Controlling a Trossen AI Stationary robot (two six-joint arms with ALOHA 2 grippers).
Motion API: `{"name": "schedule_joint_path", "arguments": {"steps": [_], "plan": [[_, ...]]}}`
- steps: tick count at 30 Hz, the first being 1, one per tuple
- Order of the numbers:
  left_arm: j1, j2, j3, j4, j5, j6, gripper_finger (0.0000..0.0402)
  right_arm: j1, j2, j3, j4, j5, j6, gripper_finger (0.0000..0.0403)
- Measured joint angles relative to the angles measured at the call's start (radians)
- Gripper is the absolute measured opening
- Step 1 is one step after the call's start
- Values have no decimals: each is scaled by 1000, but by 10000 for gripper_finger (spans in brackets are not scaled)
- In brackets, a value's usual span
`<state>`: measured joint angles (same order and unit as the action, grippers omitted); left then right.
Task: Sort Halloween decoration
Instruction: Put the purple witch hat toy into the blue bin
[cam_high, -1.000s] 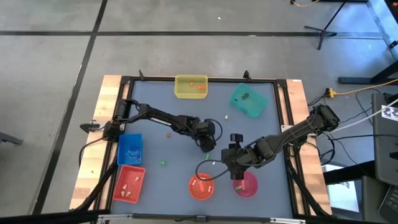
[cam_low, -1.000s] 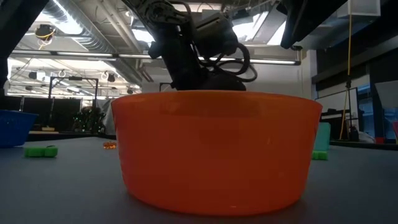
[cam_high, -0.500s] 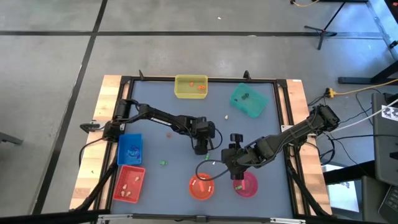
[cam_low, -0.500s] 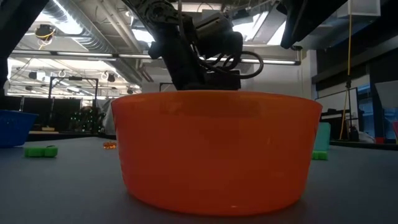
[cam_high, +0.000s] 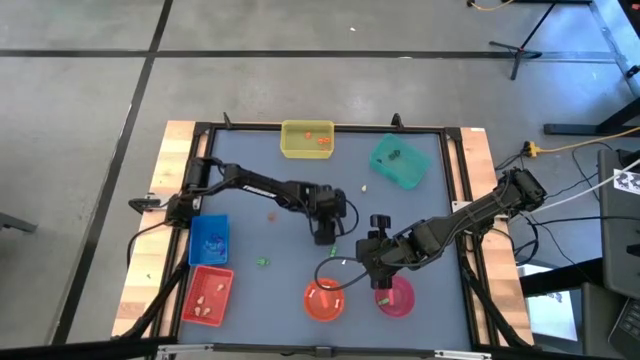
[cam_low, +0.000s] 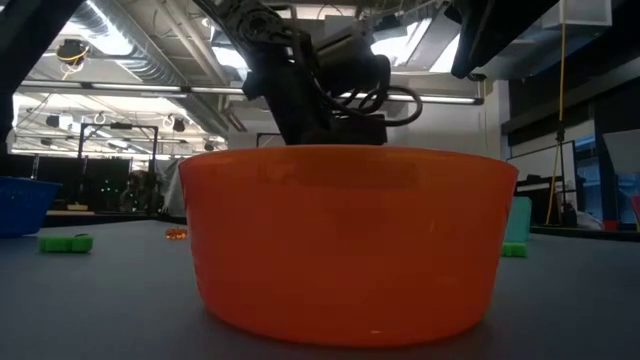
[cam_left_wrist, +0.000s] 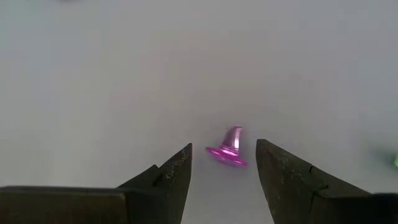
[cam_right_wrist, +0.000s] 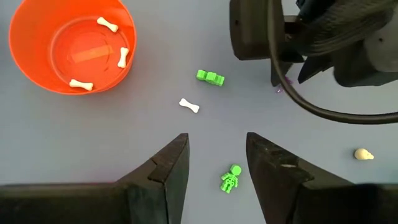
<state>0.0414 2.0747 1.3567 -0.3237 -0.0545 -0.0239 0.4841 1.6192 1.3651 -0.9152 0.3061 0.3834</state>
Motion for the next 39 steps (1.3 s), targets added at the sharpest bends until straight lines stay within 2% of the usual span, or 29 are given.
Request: {"name": "schedule_joint_path", "arguments": {"steps": [12, 28, 39], "plan": [[14, 40, 4, 8, 65, -29, 163, 0, 0, 0, 0, 0, 0, 159], [10, 40, 2, 4, 58, -54, 162, 0, 0, 0, -1, 0, 0, 159], [8, 41, 2, 3, 49, -57, 123, 0, 0, 0, -1, 0, 0, 159]]}}
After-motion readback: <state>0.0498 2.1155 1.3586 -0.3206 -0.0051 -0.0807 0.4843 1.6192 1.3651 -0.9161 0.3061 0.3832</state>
